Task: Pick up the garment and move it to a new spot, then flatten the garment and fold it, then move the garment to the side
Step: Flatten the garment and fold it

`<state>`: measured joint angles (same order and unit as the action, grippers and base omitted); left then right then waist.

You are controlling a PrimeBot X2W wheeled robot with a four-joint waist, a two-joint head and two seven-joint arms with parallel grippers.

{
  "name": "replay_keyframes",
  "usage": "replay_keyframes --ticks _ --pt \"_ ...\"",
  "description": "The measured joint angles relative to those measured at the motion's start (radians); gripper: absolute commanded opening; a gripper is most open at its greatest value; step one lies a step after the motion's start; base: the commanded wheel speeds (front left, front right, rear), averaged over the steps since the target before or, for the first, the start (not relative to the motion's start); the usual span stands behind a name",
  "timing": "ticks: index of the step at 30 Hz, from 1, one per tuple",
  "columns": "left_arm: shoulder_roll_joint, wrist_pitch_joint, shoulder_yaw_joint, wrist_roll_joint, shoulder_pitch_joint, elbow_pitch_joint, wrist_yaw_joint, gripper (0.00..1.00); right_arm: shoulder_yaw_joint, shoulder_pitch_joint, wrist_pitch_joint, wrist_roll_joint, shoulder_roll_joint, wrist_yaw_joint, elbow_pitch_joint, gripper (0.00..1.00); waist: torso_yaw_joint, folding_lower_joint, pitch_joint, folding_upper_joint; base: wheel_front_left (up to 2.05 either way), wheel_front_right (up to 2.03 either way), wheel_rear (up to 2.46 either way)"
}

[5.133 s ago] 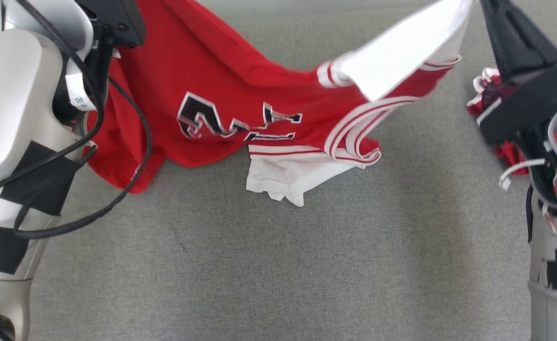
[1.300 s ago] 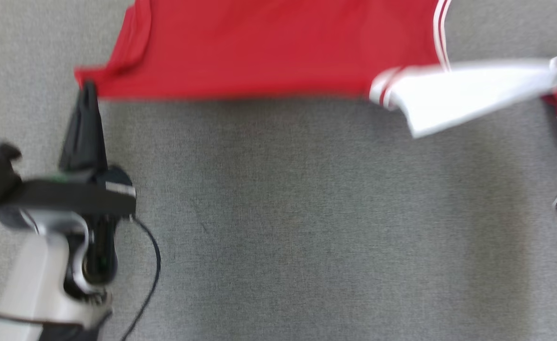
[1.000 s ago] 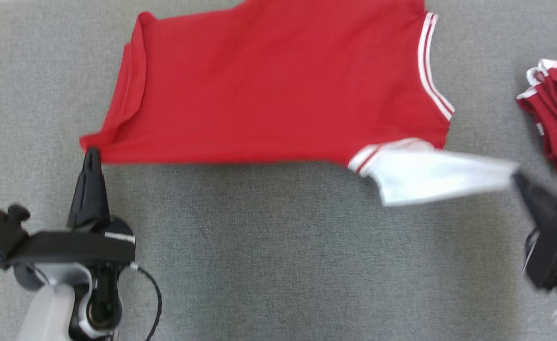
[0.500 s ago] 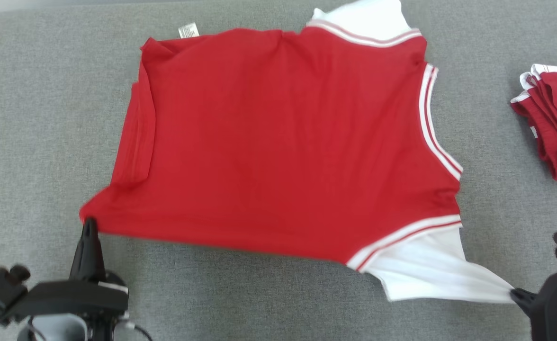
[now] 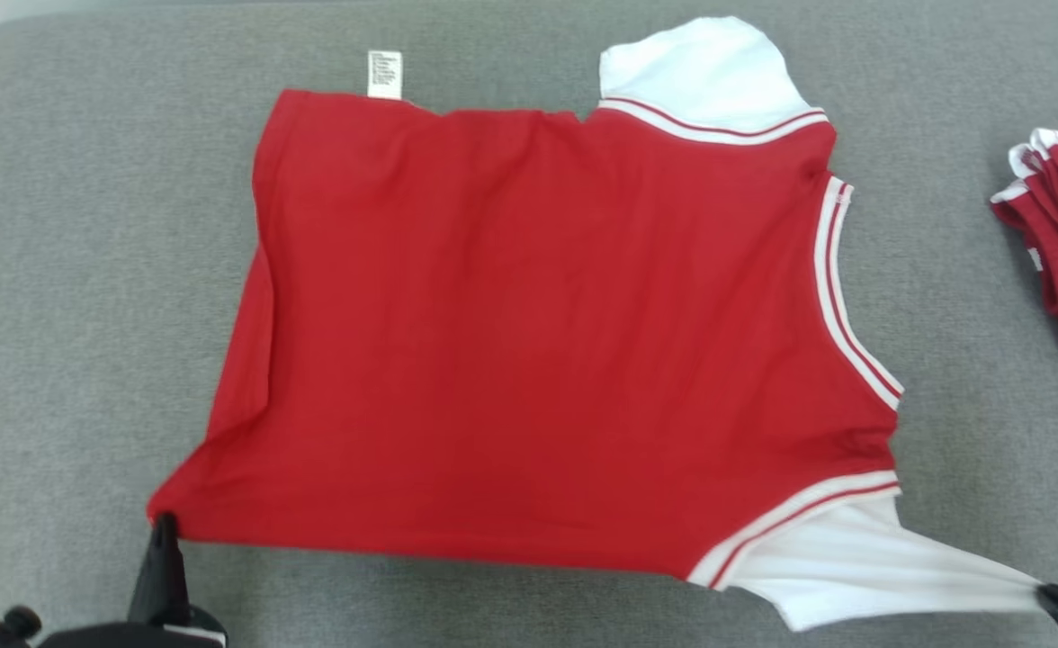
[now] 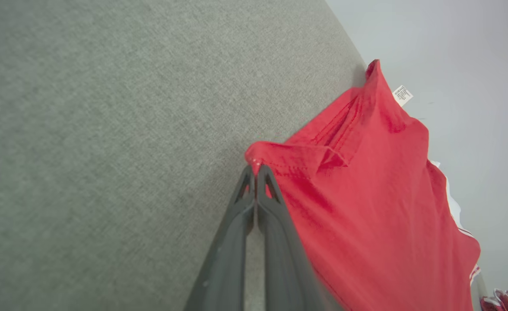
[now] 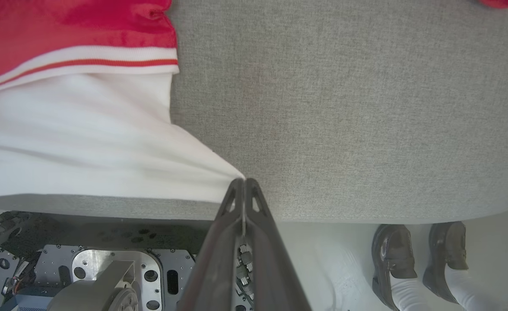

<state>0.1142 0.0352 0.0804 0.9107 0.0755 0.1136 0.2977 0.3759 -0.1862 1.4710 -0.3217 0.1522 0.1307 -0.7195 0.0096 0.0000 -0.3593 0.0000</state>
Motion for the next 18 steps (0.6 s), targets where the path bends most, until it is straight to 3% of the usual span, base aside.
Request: replay_keyframes --ticks 12,18 --pt "-0.01 -0.034 0.029 0.03 0.098 0.066 0.011 0.0 0.08 -0.076 -0.011 -0.001 -0.054 0.0 -0.079 0.0 0.062 0.0 -0.001 0.0 0.0 0.0 0.0" --pt "0.053 -0.066 0.074 -0.044 0.081 0.106 0.026 0.0 0.031 -0.069 -0.06 -0.086 -0.074 0.0 -0.124 0.0 0.093 0.0 0.01 0.0 0.0 0.0 0.0"
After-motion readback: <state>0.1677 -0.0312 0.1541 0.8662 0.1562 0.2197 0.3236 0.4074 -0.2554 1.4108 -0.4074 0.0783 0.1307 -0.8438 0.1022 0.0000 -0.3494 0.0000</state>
